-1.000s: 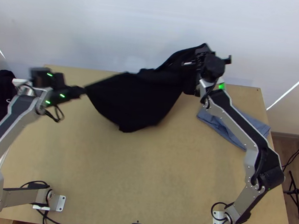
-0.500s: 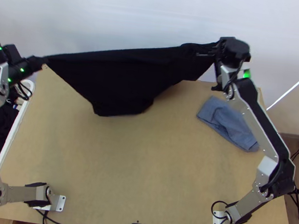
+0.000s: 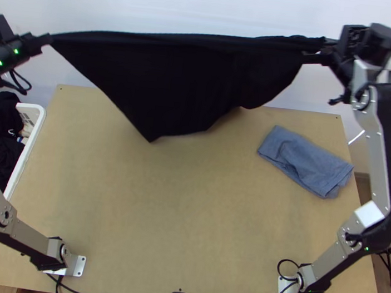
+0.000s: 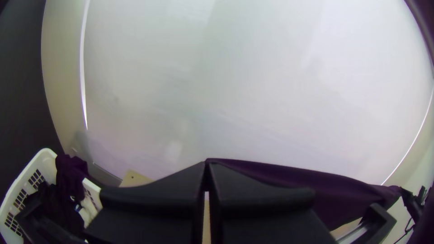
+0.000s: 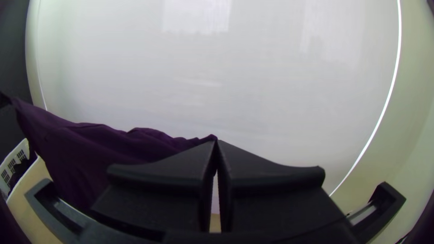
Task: Fold the t-shirt
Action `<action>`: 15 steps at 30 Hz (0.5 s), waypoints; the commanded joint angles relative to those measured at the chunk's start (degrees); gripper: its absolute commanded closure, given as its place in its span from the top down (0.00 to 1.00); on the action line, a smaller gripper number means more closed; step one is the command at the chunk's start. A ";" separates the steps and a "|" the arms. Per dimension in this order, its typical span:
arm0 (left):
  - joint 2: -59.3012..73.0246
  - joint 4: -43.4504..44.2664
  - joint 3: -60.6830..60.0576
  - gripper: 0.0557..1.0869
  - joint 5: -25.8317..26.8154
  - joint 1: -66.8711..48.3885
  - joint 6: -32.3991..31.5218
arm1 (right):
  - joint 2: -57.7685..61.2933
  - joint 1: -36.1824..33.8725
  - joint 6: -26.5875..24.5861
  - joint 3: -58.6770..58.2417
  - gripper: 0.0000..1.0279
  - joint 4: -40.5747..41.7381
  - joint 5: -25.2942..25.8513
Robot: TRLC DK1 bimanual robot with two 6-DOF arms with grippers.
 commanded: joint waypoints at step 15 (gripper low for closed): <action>-15.92 2.47 5.62 0.03 -4.52 -3.00 -2.44 | -29.88 16.00 0.97 0.49 0.03 -9.91 -6.69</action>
